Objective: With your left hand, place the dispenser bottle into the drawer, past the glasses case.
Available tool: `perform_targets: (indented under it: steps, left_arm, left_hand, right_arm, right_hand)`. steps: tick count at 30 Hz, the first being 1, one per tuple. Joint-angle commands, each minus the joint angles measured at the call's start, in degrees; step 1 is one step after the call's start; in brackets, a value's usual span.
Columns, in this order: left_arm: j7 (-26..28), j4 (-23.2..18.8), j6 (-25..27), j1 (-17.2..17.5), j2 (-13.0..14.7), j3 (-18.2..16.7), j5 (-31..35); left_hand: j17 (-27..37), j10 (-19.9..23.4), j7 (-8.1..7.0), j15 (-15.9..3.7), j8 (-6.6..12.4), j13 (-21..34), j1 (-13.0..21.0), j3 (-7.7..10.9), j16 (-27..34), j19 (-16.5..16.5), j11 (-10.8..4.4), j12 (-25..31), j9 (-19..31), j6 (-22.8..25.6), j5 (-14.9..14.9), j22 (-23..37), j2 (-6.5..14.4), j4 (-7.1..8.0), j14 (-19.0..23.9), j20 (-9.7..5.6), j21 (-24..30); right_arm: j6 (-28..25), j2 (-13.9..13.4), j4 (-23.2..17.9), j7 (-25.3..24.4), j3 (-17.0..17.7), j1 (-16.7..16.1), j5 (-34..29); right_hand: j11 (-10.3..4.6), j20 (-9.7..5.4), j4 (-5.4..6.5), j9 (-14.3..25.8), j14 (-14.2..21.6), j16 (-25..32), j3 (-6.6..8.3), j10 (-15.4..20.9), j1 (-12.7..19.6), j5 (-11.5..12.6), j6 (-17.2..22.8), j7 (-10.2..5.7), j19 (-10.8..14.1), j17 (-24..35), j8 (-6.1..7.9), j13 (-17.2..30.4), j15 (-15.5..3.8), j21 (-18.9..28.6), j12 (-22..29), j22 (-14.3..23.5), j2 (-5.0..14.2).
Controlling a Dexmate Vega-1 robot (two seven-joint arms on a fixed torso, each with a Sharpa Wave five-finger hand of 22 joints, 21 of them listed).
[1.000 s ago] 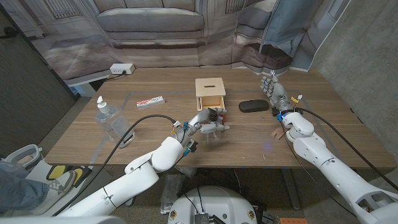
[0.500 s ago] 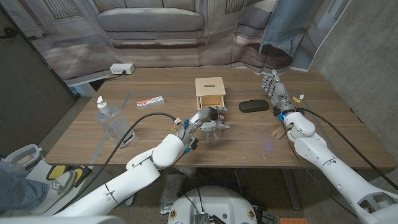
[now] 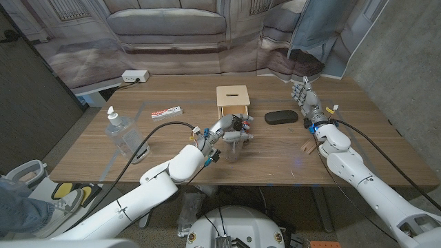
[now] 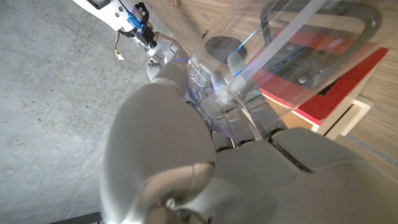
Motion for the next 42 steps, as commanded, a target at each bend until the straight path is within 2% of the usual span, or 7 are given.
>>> perform_targets:
  steps: [1, 19, 33, 42]
  left_arm:
    - [-0.7, -0.1, -0.5, -0.8, -0.1, -0.1, -1.2]
    - [-0.2, 0.0, -2.1, -1.8, -0.9, -0.1, -0.8]
    - [-0.1, -0.1, -6.9, -0.4, -0.6, -2.0, -3.1]
    - [0.6, -0.9, -7.7, 0.5, -0.8, -2.7, -3.0]
  left_hand:
    - [0.3, 0.6, 0.0, -0.63, 0.6, 0.2, 6.7, 0.29, 0.4, 0.4, 0.11, 0.5, 0.2, 0.8, 0.2, 0.1, 6.2, 0.29, 0.7, 0.15, 0.4]
    - [1.2, 3.1, -0.36, -1.19, 1.59, 0.8, 7.2, 0.9, 0.9, 1.7, -0.49, 1.4, 0.8, 3.3, 0.2, 0.2, 6.3, 0.76, 3.0, -0.31, 2.4]
    - [1.6, 3.3, -0.5, -1.17, 1.68, 1.0, 6.6, 0.94, 0.7, 1.5, -0.74, 1.4, 1.0, 3.5, 0.2, 0.1, 6.3, 1.29, 3.1, 0.02, 2.9]
    - [1.8, 3.6, -0.61, -1.06, 1.74, 1.2, 6.2, 0.97, 0.7, 1.5, -0.68, 1.4, 1.2, 3.7, 0.1, 0.0, 6.2, 1.55, 3.5, 0.1, 3.3]
  right_arm:
    - [0.4, -0.3, -0.7, -0.2, 0.5, -0.6, 0.1]
    - [0.9, -1.0, -2.0, -0.5, 1.4, -1.7, 0.4]
    - [0.5, -1.1, -2.2, 0.0, 1.0, -1.1, 0.2]
    - [0.3, -0.8, -1.6, 0.5, 0.6, -0.6, 0.2]
  right_hand:
    - [-0.03, 0.2, -0.08, 0.2, 0.5, 0.2, -0.17, 0.5, 0.1, -0.2, 0.0, -0.25, 0.3, 0.3, 0.14, 0.3, 0.0, -0.2, -0.2, 0.2, 0.56]
    - [-0.1, 0.18, -0.11, 0.2, 0.5, 0.2, -0.27, 0.5, 0.1, -0.2, 0.0, -0.29, 0.2, 0.3, 0.15, 0.3, -0.08, -0.2, -0.3, 0.2, 0.61]
    - [-0.05, 0.17, -0.14, 0.2, 0.5, 0.2, -0.35, 0.6, 0.1, -0.2, 0.0, -0.25, 0.2, 0.3, 0.15, 0.3, -0.03, -0.2, -0.2, 0.2, 0.66]
    - [-0.11, 0.17, -0.16, 0.2, 0.5, 0.1, -0.4, 0.5, 0.1, -0.2, 0.0, -0.2, 0.2, 0.3, 0.15, 0.3, -0.02, -0.2, -0.3, 0.2, 0.67]
